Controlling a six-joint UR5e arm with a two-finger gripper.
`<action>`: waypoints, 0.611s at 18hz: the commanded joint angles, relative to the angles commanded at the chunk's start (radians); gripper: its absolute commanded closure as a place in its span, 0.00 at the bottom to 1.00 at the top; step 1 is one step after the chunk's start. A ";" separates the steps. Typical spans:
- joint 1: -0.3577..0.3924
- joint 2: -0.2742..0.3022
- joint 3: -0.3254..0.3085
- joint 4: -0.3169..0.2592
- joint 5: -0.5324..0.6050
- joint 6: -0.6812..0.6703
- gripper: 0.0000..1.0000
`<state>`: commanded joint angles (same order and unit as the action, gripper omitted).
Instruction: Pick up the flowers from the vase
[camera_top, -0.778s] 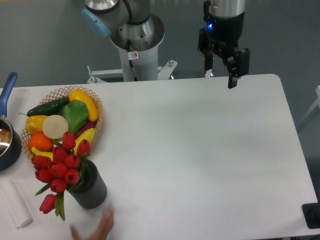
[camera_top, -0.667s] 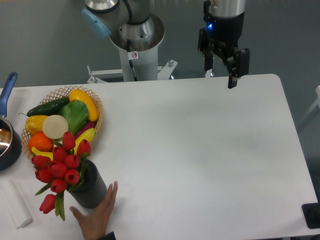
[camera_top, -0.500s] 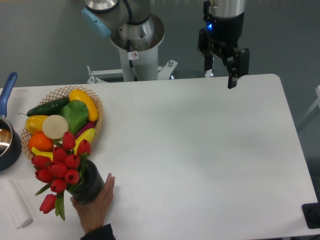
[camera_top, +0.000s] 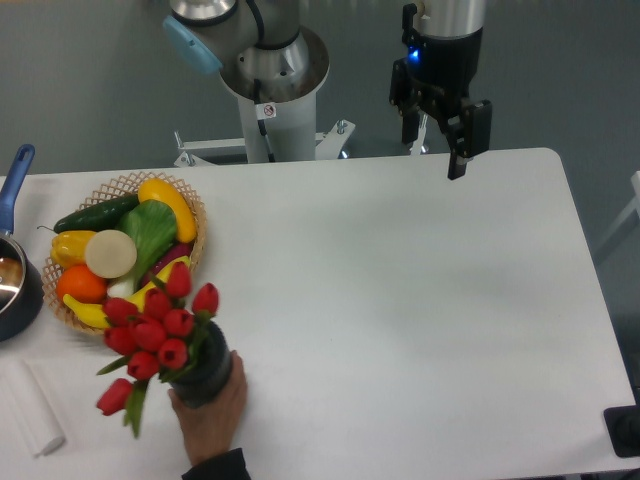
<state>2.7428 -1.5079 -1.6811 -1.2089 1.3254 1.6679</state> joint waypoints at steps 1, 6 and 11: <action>-0.005 0.000 -0.006 0.018 -0.009 -0.048 0.00; -0.011 0.000 -0.051 0.112 -0.043 -0.201 0.00; -0.017 -0.014 -0.063 0.152 -0.202 -0.322 0.00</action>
<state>2.7259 -1.5217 -1.7441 -1.0570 1.1233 1.3456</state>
